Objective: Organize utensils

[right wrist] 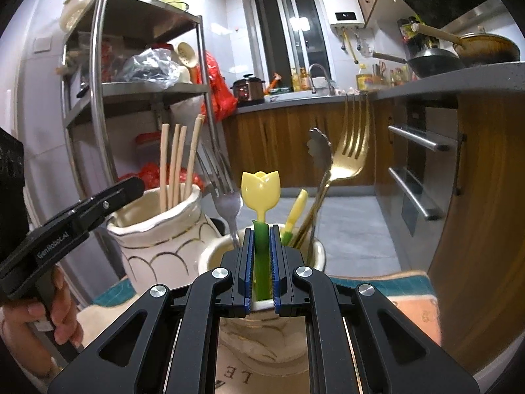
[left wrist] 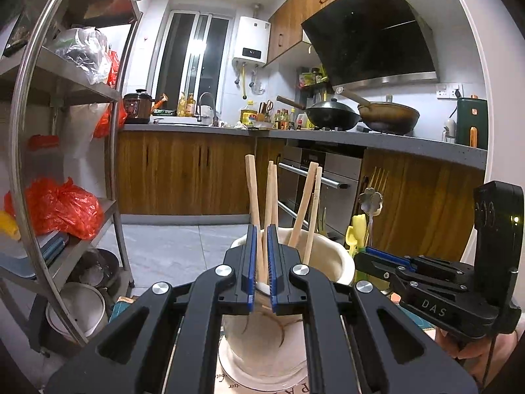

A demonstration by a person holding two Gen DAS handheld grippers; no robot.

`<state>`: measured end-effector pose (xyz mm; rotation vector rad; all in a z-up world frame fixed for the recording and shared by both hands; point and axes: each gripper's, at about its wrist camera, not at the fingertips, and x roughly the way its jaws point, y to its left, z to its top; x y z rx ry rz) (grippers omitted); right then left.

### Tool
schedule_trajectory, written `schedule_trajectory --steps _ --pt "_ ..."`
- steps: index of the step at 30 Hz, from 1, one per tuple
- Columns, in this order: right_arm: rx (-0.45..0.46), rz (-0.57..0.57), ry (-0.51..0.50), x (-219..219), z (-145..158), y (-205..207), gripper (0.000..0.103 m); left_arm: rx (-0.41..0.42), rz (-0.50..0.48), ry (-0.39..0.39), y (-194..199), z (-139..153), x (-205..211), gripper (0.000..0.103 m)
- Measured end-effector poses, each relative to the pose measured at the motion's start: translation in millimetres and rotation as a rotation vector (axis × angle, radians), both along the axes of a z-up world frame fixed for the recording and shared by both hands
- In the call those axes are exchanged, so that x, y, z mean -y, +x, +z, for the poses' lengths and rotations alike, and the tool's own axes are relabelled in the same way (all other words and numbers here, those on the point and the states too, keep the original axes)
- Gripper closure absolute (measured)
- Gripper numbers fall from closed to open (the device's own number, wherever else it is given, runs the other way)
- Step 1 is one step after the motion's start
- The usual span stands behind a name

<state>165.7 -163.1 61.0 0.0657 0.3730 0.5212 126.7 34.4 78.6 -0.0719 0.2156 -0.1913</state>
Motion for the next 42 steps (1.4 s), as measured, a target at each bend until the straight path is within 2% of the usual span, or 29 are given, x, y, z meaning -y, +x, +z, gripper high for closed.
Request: schedule_trajectory --steps 7,8,16,21,23,24,26,30,32,37,42 --pt "-0.005 0.002 0.027 3.4 3.0 -1.7 0.077 0.003 0.008 0.001 -2.6 1.0 0.1 0.093" --pt "-0.001 0.001 0.030 4.9 4.0 -3.9 0.077 0.002 0.009 0.001 -3.0 0.7 -0.1 0.088" --pt "0.028 -0.050 -0.019 21.5 11.5 -43.3 0.075 -0.005 0.009 0.018 -31.5 -2.6 0.1 0.087" --pt "-0.004 -0.084 -0.075 34.9 -0.4 -66.0 0.062 -0.048 -0.006 0.045 -59.4 -11.8 3.8 0.071" --pt "-0.015 -0.095 -0.086 38.7 -6.5 -71.1 0.054 -0.050 -0.004 0.058 -69.1 -15.0 4.3 0.057" --pt "-0.016 -0.100 -0.091 39.9 -8.5 -74.2 0.052 -0.046 0.001 0.066 -74.8 -16.7 4.1 0.054" --pt "0.007 -0.106 -0.107 40.6 -9.4 -80.2 0.042 -0.048 0.007 0.070 -81.5 -20.3 2.6 0.045" --pt "0.067 -0.109 -0.127 39.8 -7.9 -92.3 0.029 -0.068 0.016 0.074 -88.3 -27.9 0.2 0.034" --pt "0.096 -0.104 -0.125 40.1 -7.1 -97.7 0.021 -0.056 0.030 0.090 -91.8 -30.4 -0.6 0.023" --pt "0.130 -0.105 -0.140 38.9 -9.8 -102.0 0.012 -0.044 0.040 0.092 -93.5 -33.2 -3.0 0.011" --pt "0.137 -0.090 -0.134 38.5 -11.2 -103.2 0.009 -0.039 0.042 0.085 -91.7 -33.3 -5.3 0.006"
